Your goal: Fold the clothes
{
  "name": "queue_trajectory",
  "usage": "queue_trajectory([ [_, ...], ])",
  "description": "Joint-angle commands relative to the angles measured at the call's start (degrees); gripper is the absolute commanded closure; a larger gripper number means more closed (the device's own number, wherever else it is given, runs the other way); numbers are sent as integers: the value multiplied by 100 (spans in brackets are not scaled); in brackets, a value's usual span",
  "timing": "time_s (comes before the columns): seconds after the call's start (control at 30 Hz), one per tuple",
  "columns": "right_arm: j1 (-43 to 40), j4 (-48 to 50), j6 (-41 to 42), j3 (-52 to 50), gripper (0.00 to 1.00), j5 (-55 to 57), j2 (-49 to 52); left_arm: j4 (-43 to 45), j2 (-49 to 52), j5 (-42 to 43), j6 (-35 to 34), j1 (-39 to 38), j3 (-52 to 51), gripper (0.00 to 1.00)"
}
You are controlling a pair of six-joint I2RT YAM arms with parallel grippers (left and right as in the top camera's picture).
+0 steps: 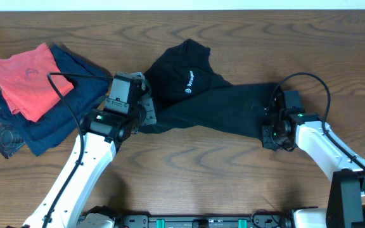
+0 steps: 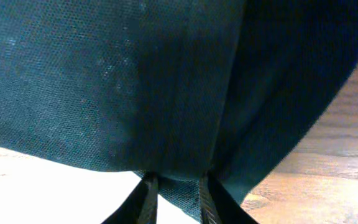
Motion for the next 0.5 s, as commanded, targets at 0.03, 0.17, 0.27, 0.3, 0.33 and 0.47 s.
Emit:
queue_trajectory([
  [0.03, 79, 9, 20, 118, 79, -278, 15, -31, 28, -9, 39, -2, -22, 84],
  [0.17, 79, 9, 17, 111, 71, -352, 15, -31, 28, -9, 39, -2, -22, 84],
  [0.27, 79, -4, 17, 101, 70, -350, 15, -31, 28, -9, 42, -2, -22, 84],
  [0.3, 79, 0, 17, 96, 71, -348, 15, -31, 28, -9, 39, -2, -22, 84],
  [0.33, 76, 15, 20, 96, 74, -343, 15, -31, 28, -9, 39, -2, -22, 84],
  [0.47, 79, 197, 131, 96, 99, -304, 15, -28, 28, -9, 39, -2, -22, 84],
])
